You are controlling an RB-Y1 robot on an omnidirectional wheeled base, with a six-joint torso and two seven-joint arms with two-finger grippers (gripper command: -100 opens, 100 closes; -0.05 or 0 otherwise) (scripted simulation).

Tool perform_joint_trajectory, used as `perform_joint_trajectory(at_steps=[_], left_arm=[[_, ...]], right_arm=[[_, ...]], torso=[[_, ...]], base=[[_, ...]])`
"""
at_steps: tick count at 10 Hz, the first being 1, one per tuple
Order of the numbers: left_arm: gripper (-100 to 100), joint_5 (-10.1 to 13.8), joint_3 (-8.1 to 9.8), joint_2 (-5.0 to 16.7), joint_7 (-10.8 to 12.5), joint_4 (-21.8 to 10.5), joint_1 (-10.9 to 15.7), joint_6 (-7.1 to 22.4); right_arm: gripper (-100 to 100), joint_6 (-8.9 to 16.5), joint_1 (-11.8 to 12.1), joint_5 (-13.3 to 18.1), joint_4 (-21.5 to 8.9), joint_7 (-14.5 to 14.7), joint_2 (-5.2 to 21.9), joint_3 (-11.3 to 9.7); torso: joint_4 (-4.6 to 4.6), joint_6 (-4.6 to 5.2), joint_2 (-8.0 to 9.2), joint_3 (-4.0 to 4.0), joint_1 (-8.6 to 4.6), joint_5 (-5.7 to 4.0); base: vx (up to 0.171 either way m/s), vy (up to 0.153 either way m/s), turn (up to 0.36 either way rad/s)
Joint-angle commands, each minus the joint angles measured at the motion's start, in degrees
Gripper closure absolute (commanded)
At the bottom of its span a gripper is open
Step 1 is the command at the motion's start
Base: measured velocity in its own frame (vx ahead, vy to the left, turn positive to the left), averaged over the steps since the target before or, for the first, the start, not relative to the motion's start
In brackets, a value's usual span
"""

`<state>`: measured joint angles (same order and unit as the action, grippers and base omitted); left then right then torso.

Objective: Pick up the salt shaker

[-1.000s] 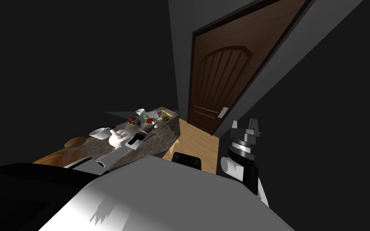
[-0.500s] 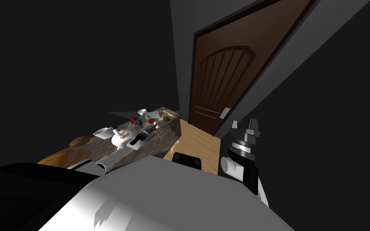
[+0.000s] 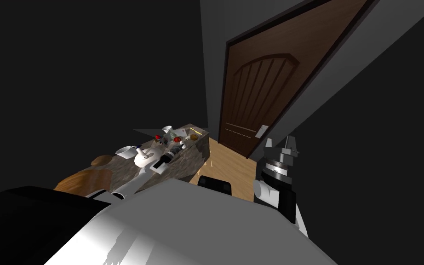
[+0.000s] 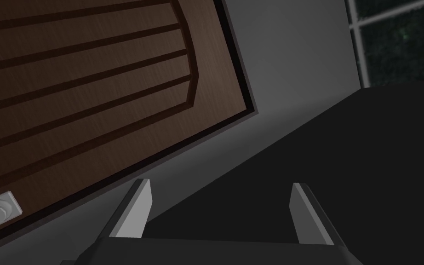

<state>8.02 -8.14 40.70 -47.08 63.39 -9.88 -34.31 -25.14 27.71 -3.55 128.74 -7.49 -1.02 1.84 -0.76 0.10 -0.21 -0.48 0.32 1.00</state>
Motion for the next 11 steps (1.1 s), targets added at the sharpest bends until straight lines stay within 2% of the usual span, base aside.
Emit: perform_joint_trajectory(at_steps=[1, 2, 4, 5, 7, 8, 10, 11], left_arm=[[100, -2.48, 0.09, -0.40, 0.31, 1.65, -0.95, 0.48], [100, -4.32, 1.69, -2.97, 2.15, 4.37, -2.44, 2.05], [100, -7.42, 1.69, -2.97, 2.15, 5.07, -2.44, 2.05], [100, -9.21, 3.30, -5.53, 3.99, 8.35, -3.94, 3.63], [100, -12.36, 3.30, -5.53, 3.99, 8.49, -3.94, 3.63], [100, -14.23, 4.90, -8.09, 5.83, 11.29, -5.44, 5.20], [100, -17.30, 4.90, -8.09, 5.83, 11.91, -5.44, 5.20], [100, -19.24, 6.50, -10.66, 7.67, 14.39, -6.94, 6.78]], right_arm=[[0, 0.00, 0.00, 0.00, 0.00, 0.00, 0.00, 0.00], [0, 0.00, 0.00, 0.00, 0.00, 0.00, 0.00, 0.00], [0, 0.00, 0.00, 0.00, 0.00, 0.00, 0.00, 0.00], [0, 0.00, 0.00, 0.00, 0.00, 0.00, 0.00, 0.00], [0, 0.00, 0.00, 0.00, 0.00, 0.00, 0.00, 0.00], [0, 0.00, 0.00, 0.00, 0.00, 0.00, 0.00, 0.00], [0, 0.00, 0.00, 0.00, 0.00, 0.00, 0.00, 0.00], [0, 0.00, 0.00, 0.00, 0.00, 0.00, 0.00, 0.00]], torso=[[0.00, 0.00, 0.00, 0.00, 0.00, 0.00], [-0.05, 0.05, -0.02, -0.04, -0.09, 0.04], [-0.08, 0.04, -0.08, -0.08, 0.02, 0.09], [-0.14, 0.13, -0.14, -0.14, -0.05, 0.15], [-0.18, 0.13, -0.26, -0.22, 0.02, 0.19], [-0.22, 0.15, -0.25, -0.23, -0.04, 0.21], [-0.25, 0.11, -0.29, -0.27, 0.03, 0.25], [-0.26, 0.16, -0.30, -0.28, -0.03, 0.25]], base=[[0.009, 0.019, -0.008], [0.016, 0.047, 0.088], [0.015, 0.039, 0.027], [0.022, 0.050, 0.093], [0.016, 0.034, 0.015], [0.016, 0.043, 0.076], [0.017, 0.036, 0.038], [0.025, 0.056, 0.089]])
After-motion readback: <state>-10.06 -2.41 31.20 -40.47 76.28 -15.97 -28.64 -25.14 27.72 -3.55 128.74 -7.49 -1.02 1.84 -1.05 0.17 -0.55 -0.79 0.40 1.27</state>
